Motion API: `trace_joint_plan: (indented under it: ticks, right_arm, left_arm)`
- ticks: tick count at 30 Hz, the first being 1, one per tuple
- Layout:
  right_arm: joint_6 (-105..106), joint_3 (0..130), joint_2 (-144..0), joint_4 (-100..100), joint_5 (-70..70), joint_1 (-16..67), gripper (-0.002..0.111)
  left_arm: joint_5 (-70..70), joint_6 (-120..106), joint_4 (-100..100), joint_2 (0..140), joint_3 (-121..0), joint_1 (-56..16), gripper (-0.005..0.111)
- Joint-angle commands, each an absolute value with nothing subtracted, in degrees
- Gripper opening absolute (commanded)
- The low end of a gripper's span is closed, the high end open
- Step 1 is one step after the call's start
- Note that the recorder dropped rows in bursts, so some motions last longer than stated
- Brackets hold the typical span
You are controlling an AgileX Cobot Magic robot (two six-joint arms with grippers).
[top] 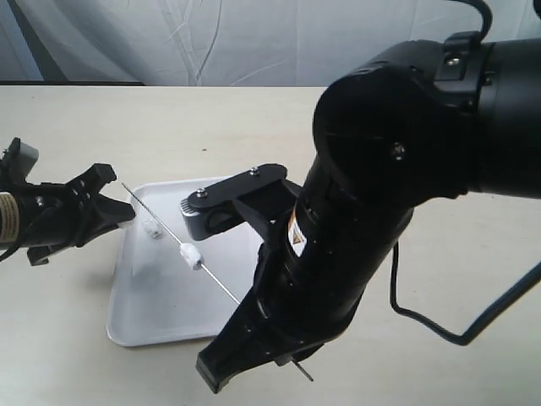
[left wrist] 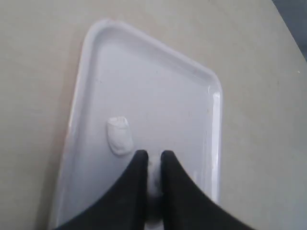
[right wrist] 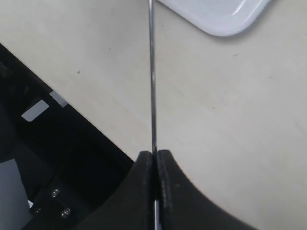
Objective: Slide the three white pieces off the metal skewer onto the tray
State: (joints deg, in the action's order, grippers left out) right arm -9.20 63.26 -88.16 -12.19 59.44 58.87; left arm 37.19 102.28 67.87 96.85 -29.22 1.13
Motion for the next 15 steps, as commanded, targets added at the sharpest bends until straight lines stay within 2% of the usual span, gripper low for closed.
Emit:
trace_joint_plan:
  ticks: [1,6,15]
  right_arm:
    - [-8.83,63.12,-87.45,-11.59,61.23,59.07,-0.001]
    - [-8.83,63.12,-87.45,-11.59,60.47,59.07,-0.001]
    - [-8.93,63.12,-87.45,-10.71,59.78,59.07,-0.001]
  left_arm:
    - [44.48,103.48,66.31,101.01,-29.32,1.04,0.000]
    - [46.21,103.48,65.79,101.75,-29.32,1.04,0.001]
    - [46.21,103.03,64.79,101.75,-29.32,1.04,0.026]
